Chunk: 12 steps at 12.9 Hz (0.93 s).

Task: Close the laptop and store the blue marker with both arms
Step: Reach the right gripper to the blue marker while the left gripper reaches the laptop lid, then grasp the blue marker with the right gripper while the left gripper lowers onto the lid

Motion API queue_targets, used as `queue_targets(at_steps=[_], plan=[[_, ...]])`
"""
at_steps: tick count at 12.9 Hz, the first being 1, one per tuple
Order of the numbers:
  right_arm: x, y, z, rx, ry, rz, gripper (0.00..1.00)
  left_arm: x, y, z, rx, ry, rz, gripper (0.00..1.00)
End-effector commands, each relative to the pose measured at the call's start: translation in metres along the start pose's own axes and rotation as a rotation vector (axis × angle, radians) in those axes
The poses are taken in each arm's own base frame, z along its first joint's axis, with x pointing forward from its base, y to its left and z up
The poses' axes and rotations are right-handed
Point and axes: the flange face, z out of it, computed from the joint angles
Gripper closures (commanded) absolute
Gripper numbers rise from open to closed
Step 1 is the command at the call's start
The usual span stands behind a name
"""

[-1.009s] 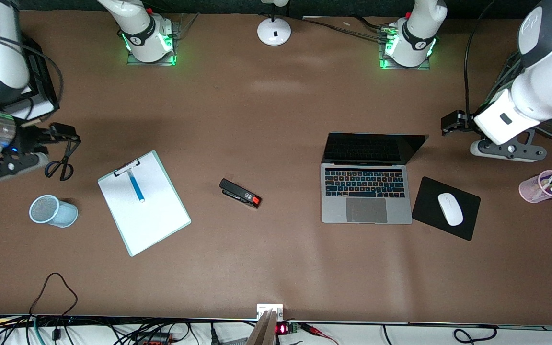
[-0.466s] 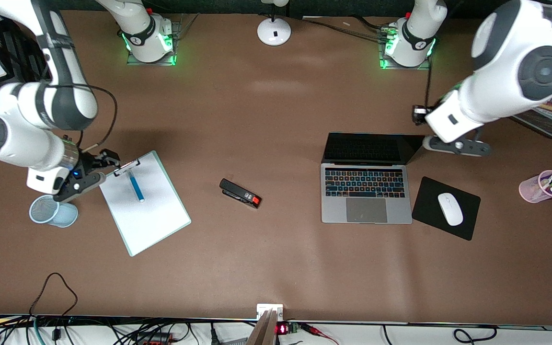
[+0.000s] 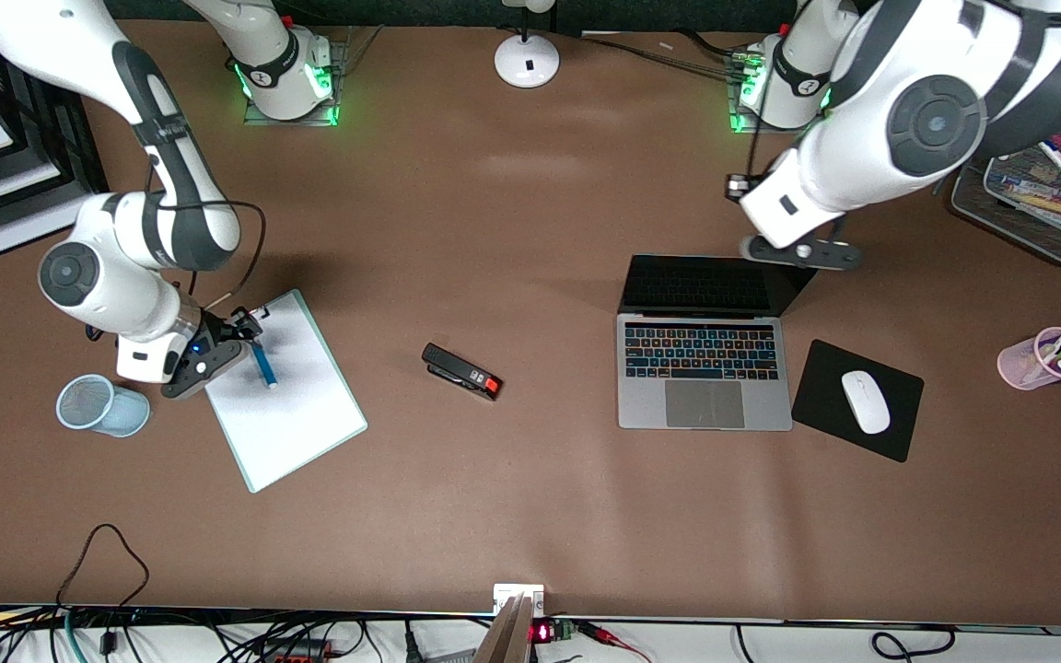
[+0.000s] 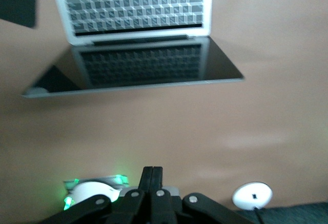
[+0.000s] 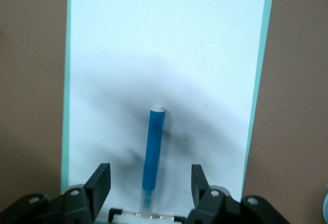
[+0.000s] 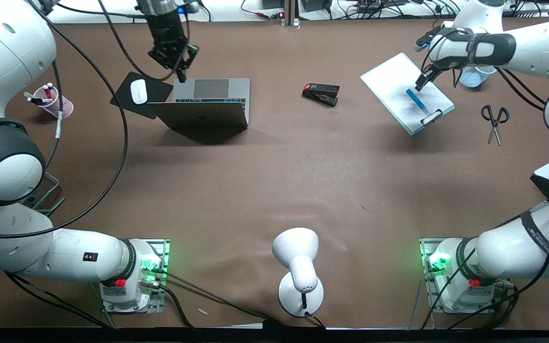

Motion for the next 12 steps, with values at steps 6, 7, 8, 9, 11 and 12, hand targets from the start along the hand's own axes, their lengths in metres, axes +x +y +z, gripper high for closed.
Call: queue_targets(at_steps=[6,7,8,9,11,12], plan=[[0.004,-0.003,0.01,-0.005,0.015,-0.012,0.34,0.002,0.008,0.096,-0.007,0.059,-0.038,1.0],[0.004,-0.003,0.009,-0.006,0.016,-0.012,0.34,0.004,0.007,0.108,-0.01,0.072,-0.043,1.0],[0.004,-0.004,0.011,-0.004,0.014,-0.012,0.35,0.007,0.004,0.119,-0.012,0.088,-0.048,1.0],[0.004,-0.004,0.013,-0.003,0.013,-0.012,0.35,0.011,0.003,0.123,-0.009,0.111,-0.042,1.0],[0.007,-0.006,0.013,-0.007,0.02,-0.015,0.37,0.016,-0.004,0.126,0.12,0.157,0.004,1.0],[0.007,-0.005,0.017,-0.009,0.022,-0.015,0.39,0.019,-0.004,0.129,0.135,0.182,0.016,1.0]])
